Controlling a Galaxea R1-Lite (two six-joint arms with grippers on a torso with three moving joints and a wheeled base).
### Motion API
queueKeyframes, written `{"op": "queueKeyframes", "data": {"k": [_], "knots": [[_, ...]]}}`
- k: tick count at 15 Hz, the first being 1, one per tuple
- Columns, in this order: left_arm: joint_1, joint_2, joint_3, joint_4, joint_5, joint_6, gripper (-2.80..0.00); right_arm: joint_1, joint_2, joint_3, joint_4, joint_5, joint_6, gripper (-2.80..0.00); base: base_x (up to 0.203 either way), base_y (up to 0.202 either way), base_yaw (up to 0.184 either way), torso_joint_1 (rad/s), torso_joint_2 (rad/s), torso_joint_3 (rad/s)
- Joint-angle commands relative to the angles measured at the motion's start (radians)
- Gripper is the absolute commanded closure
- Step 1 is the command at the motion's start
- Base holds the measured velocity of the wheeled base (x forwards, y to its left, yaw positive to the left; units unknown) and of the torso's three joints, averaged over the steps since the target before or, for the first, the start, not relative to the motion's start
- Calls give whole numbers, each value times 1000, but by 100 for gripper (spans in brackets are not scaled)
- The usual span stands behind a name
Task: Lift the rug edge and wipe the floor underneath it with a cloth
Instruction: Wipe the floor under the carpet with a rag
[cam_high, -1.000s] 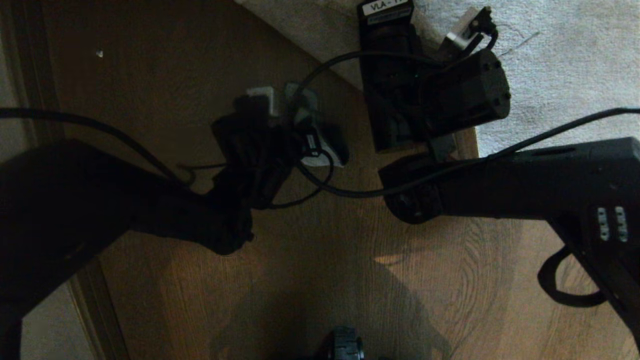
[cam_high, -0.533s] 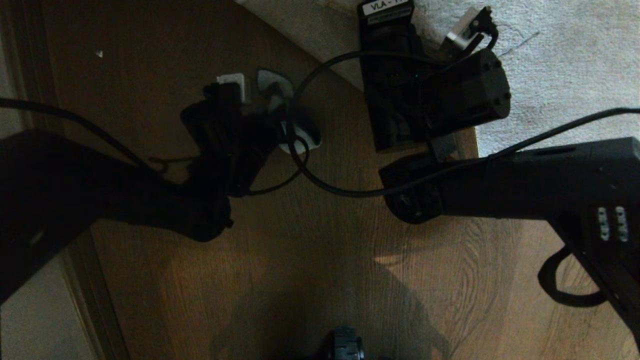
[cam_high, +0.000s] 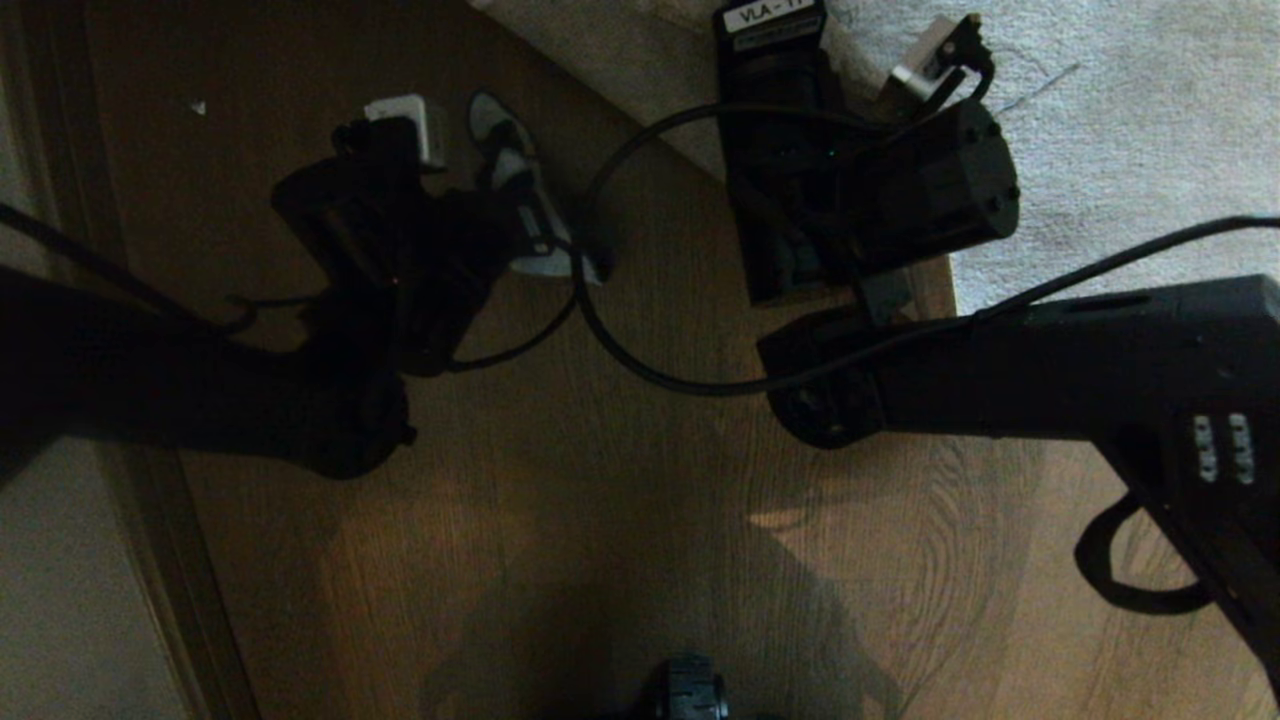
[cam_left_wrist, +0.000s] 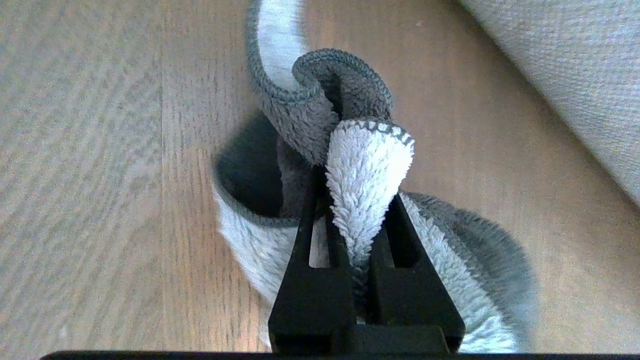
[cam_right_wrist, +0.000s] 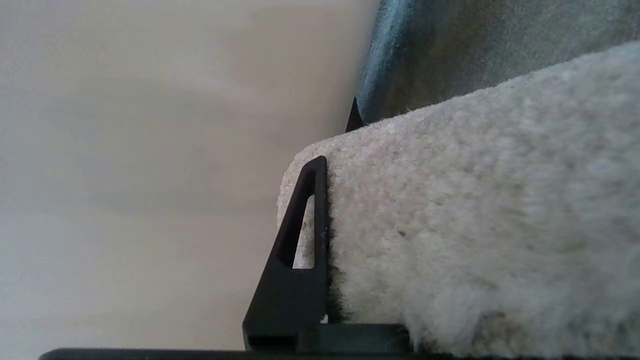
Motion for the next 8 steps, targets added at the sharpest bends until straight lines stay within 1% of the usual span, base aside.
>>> {"op": "queueKeyframes", "data": {"k": [1, 3, 4, 8], "knots": [[-25, -73, 86, -7, 1, -3, 0, 0, 2, 0, -48, -1, 5, 0, 0, 0, 0, 0, 0, 0], [-58, -111, 171, -8, 2, -4, 0, 0, 2, 2, -48, -1, 7, 0, 0, 0, 0, 0, 0, 0], [-81, -121, 190, -8, 3, -9, 0, 0, 2, 3, -48, -1, 7, 0, 0, 0, 0, 0, 0, 0], [-147, -111, 190, -7, 1, -12, 0, 0, 2, 0, -48, -1, 9, 0, 0, 0, 0, 0, 0, 0]]}}
